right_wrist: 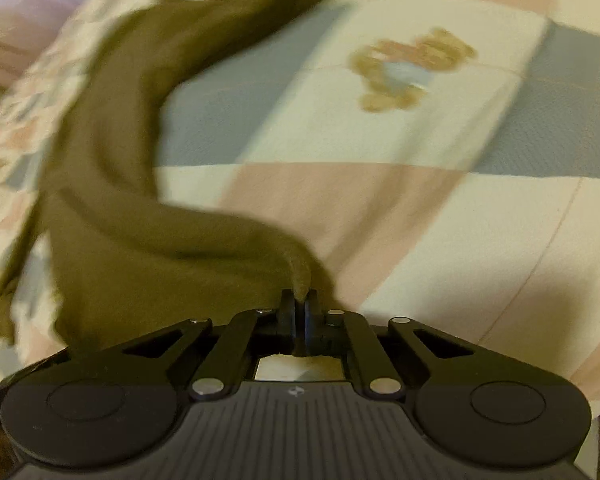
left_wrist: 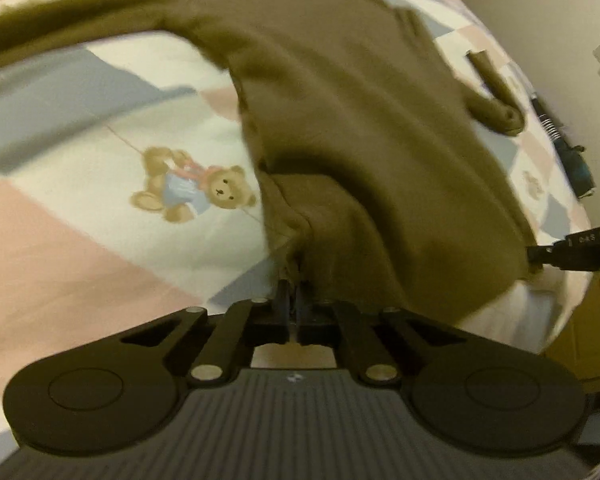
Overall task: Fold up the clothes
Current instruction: 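Grasp the shirt hem with the right gripper and pull it straight, then release the hem and smooth the shirt flat with both grippers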
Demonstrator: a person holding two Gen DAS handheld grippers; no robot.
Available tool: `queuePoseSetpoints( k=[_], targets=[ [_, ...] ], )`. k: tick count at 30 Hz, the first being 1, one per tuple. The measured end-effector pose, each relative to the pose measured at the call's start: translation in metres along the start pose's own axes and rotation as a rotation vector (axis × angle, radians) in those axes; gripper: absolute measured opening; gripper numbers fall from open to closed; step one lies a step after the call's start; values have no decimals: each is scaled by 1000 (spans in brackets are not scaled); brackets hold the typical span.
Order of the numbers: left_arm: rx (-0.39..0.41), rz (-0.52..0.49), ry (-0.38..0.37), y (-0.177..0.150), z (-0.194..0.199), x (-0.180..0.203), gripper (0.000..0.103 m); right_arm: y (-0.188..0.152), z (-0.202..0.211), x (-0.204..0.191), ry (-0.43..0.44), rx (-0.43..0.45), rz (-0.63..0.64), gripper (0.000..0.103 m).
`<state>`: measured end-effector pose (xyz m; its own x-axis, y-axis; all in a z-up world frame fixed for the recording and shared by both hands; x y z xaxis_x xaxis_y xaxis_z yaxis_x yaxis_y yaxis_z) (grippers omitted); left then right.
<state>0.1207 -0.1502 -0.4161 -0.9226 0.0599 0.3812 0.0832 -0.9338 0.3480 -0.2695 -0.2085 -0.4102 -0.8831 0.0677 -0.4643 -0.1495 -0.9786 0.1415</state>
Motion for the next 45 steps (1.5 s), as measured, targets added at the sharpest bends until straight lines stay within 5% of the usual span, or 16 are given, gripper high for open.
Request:
queuePoseSetpoints(
  k=[4, 9, 12, 14, 16, 18, 21, 26, 28, 29, 30, 31, 37, 43, 45],
  targets=[
    [83, 131, 19, -12, 101, -16, 0, -18, 50, -26, 181, -5, 36, 4],
    [92, 190, 202, -28, 166, -34, 0, -47, 68, -46, 330, -106, 50, 3],
    [-12, 205, 300, -47, 128, -60, 0, -62, 30, -41, 259, -167, 50, 6],
    [-86, 251, 336, -57, 92, -78, 0, -71, -6, -30, 91, -228, 70, 17],
    [-71, 254, 328, -56, 80, -77, 0, -76, -22, -18, -35, -267, 70, 18],
    [-21, 230, 298, -49, 79, -68, 11, -75, -15, -14, -19, -230, 61, 27],
    [42, 130, 284, -30, 82, -54, 46, -68, 5, -22, 28, -112, 105, 51],
    [-60, 7, 244, -12, 36, -61, 45, -71, -5, -30, -20, -34, 76, 63],
    [-133, -68, 246, -14, 13, -62, 23, -79, -18, -32, -52, -13, 51, 63],
    [-147, -107, 248, -16, 8, -61, 12, -82, -23, -33, -56, -4, 29, 55],
    [-154, -131, 242, -17, 7, -60, 2, -83, -24, -33, -42, -3, 0, 16],
    [-146, -125, 217, -17, 15, -60, 1, -84, -25, -33, -13, -12, -33, 4],
    [-73, -35, 56, -28, 86, -59, 1, -92, 24, -46, -9, 64, -7, 1],
    [-232, 40, 121, -68, 31, -82, 3, -106, -12, -26, -140, 8, -52, 3],
    [-260, 20, 156, -63, 26, -76, 5, -102, -15, -28, -151, -24, -60, 22]
  ],
)
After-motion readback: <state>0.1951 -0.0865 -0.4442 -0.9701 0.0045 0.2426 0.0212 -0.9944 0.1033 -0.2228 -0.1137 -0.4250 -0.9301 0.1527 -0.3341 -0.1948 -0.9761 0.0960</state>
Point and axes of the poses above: each gripper's, at about its wrist camera, not at the fingertips, and z roughly against the way its jaws point, x to its right, y to its top, the point moved 1 cm from there along -z, roughly the way its jaws point, and after that the axes turned 2 degrees about z, right-handed, at the moved point
